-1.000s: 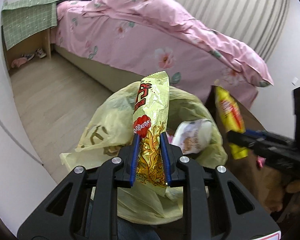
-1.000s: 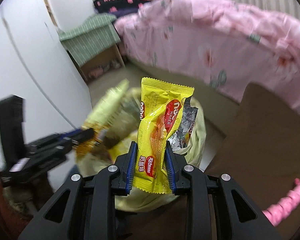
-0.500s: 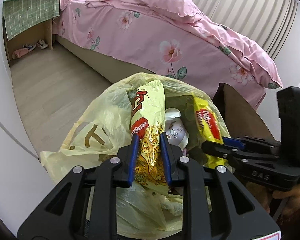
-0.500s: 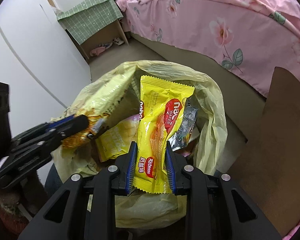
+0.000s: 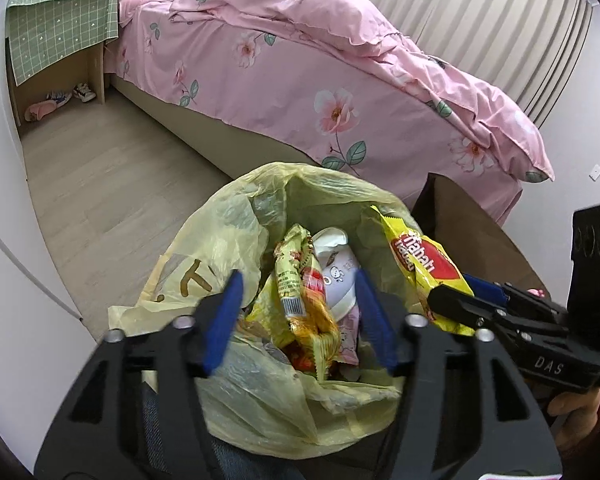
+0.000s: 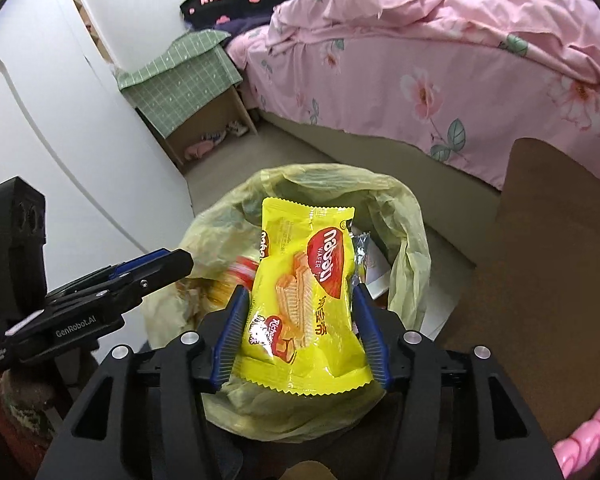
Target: Collect trash
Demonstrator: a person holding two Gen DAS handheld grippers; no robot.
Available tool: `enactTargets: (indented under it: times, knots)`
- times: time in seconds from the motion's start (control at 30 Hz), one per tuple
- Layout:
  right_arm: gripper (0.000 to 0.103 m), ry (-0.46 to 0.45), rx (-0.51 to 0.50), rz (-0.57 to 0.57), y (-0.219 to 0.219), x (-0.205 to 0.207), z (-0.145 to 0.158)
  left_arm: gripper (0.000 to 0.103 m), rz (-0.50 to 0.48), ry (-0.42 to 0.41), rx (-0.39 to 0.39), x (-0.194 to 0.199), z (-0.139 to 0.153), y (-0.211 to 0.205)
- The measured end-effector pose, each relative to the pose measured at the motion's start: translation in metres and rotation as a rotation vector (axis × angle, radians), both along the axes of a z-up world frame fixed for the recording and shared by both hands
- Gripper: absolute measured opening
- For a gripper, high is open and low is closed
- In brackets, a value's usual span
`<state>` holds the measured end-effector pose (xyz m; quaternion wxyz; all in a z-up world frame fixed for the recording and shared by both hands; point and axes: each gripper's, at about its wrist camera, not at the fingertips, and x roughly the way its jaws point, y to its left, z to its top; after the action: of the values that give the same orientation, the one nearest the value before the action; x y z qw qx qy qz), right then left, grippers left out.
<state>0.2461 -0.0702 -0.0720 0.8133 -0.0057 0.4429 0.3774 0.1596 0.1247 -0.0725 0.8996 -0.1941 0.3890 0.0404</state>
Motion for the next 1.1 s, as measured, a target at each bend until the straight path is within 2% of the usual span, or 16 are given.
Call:
enactTargets:
  times: [0.1,0.2,0.33,0.53,0.67,0.83,0.93,1.1]
  knots:
    - [0.051,-0.04,-0.007,-0.016,-0.006,-0.009,0.01,0.064,-0.009,-0.015,0.006,-0.006,0.011,-0.003]
    - [0.057,-0.076,-0.005,-0.025,-0.008,-0.016,0.02,0.07,0.013,-0.026,0.027,-0.012,0.02,-0.003]
    - [0.058,-0.078,-0.011,-0.049,-0.005,-0.009,0.02,0.071,0.075,-0.055,0.022,-0.023,0.034,0.006]
    - [0.058,-0.149,-0.049,-0.076,-0.017,-0.028,0.035,0.071,0.041,-0.084,0.038,-0.04,0.048,0.0]
    - [0.058,-0.21,-0.058,-0.134,-0.041,-0.066,0.06,0.071,-0.022,-0.096,0.081,-0.052,0.055,-0.023]
    - [0.058,-0.271,-0.073,-0.231,-0.079,-0.132,0.089,0.071,-0.126,-0.12,0.175,-0.086,0.07,-0.066]
    - [0.058,-0.276,-0.061,-0.276,-0.095,-0.163,0.093,0.071,-0.159,-0.121,0.228,-0.111,0.079,-0.085]
    - [0.058,-0.266,-0.13,-0.342,-0.104,-0.204,0.087,0.071,-0.168,-0.121,0.305,-0.141,0.089,-0.104]
